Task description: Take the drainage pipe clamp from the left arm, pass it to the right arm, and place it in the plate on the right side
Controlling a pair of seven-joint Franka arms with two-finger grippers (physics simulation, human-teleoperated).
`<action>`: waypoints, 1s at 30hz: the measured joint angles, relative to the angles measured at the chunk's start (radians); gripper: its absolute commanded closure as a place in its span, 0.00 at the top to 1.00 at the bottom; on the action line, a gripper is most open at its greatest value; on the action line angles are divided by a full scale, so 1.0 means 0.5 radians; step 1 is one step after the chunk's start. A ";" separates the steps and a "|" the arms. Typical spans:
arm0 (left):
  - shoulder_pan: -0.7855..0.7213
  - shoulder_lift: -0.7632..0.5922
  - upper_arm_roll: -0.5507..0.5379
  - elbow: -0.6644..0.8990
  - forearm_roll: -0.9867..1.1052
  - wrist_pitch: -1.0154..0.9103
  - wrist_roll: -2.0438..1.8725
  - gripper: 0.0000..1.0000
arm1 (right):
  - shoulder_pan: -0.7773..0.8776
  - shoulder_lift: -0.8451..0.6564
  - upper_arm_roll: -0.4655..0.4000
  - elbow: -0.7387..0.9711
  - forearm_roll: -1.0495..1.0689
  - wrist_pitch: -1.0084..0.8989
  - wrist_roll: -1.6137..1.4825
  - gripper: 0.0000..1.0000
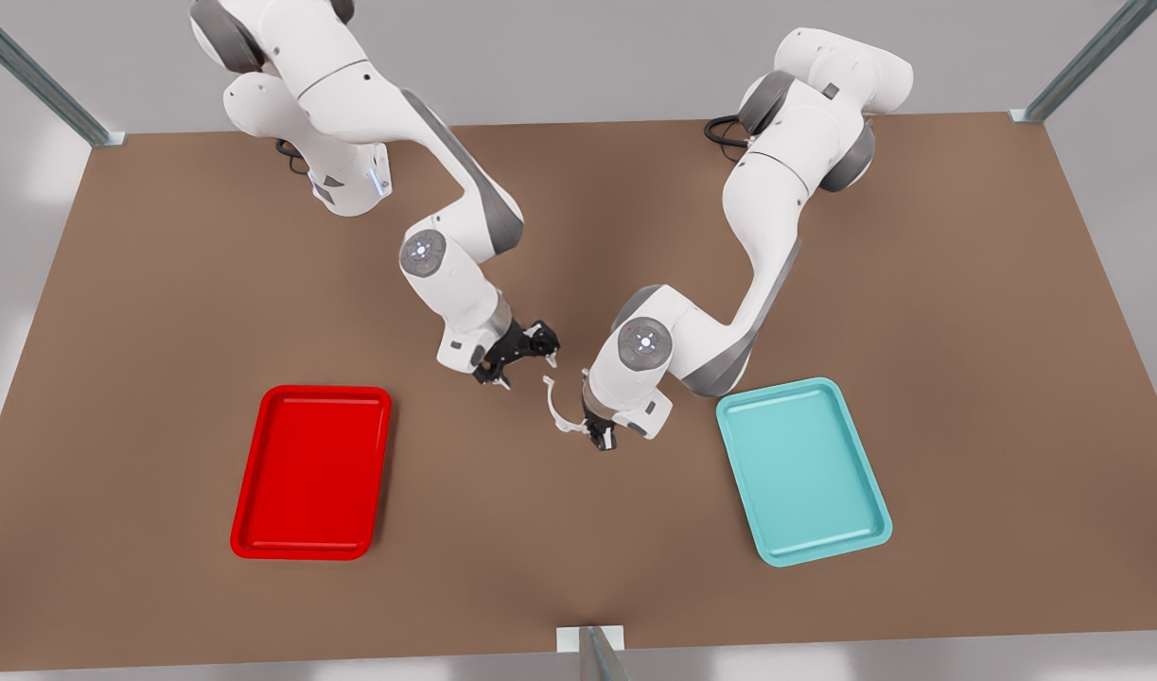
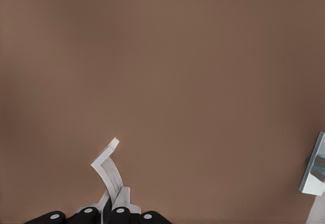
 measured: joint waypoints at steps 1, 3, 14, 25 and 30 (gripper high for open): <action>0.001 -0.001 0.001 0.001 0.000 0.001 -0.012 0.21 | 0.000 0.025 0.000 0.011 0.000 0.037 0.006 1.00; 0.001 -0.002 0.000 0.001 0.000 0.002 -0.033 0.21 | 0.003 0.061 0.000 0.030 0.000 0.098 0.017 1.00; -0.018 0.006 0.001 0.001 -0.001 0.018 -0.133 0.21 | 0.014 0.234 0.000 0.160 -0.002 0.226 0.059 1.00; -0.019 0.003 0.008 0.001 -0.001 0.027 -0.190 0.21 | 0.018 0.321 0.000 0.179 0.000 0.246 0.064 1.00; -0.021 0.006 0.008 0.001 -0.001 0.029 -0.207 0.21 | 0.032 0.383 0.000 0.214 -0.001 0.248 0.050 1.00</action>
